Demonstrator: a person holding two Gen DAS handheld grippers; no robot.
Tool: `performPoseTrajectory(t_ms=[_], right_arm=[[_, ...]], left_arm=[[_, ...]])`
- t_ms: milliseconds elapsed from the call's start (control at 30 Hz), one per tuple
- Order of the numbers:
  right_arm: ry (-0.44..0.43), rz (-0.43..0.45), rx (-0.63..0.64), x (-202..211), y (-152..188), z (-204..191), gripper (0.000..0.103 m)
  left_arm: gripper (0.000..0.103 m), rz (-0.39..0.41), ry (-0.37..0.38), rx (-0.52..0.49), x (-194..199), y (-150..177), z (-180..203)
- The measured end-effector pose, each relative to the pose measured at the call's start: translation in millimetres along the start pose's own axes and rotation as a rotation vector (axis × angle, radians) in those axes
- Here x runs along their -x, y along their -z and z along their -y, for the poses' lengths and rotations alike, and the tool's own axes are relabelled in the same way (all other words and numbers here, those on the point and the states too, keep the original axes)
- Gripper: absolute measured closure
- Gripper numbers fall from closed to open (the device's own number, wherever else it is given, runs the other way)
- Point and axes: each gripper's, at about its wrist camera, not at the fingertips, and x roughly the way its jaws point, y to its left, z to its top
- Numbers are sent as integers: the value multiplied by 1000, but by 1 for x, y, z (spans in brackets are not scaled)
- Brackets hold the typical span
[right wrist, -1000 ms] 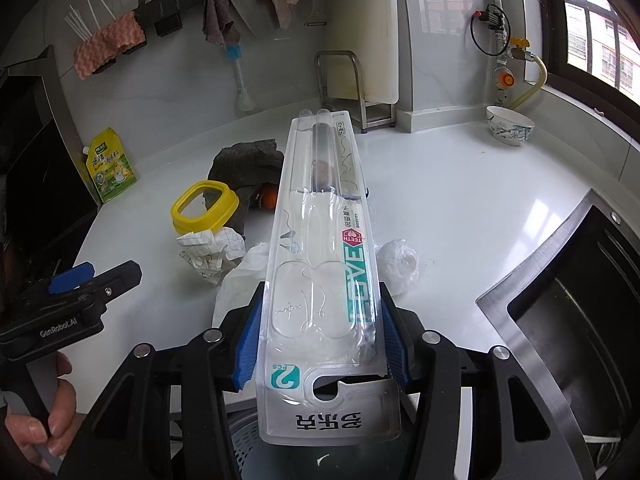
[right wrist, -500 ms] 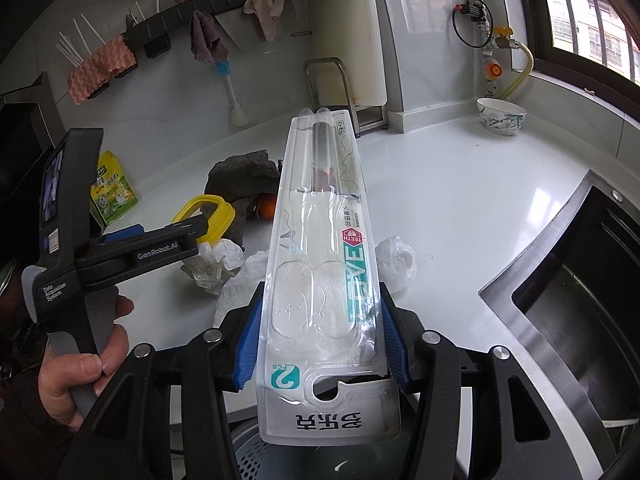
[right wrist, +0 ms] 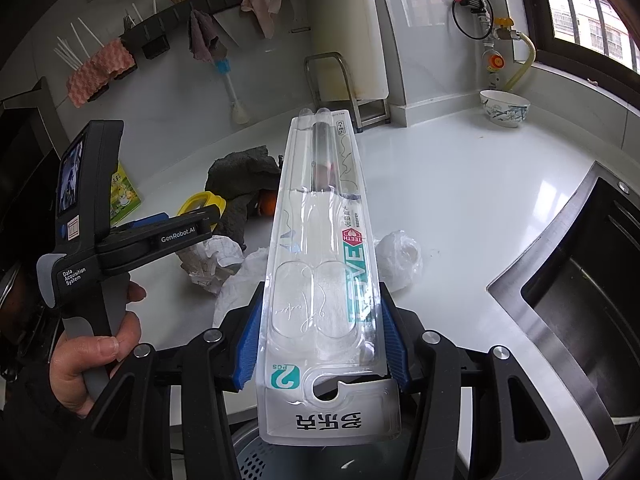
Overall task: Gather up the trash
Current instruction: 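Lift the toothbrush pack with the right gripper while the left gripper grasps the yellow lid, then carry the pack and yellow lid over the basket and release both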
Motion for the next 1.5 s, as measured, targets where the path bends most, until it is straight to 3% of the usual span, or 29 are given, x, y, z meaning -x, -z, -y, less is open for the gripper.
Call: performPoseTrajectory(t_ms=[600, 967, 1500], right_arm=[[5, 43, 5, 24, 7, -12, 53], [39, 70, 24, 70, 37, -23, 53], [51, 18, -5, 122, 120, -12, 53]], left_arm=[[37, 83, -6, -14, 60, 6, -15], [37, 121, 17, -48, 127, 48, -9], [37, 89, 111, -129, 194, 128, 32]])
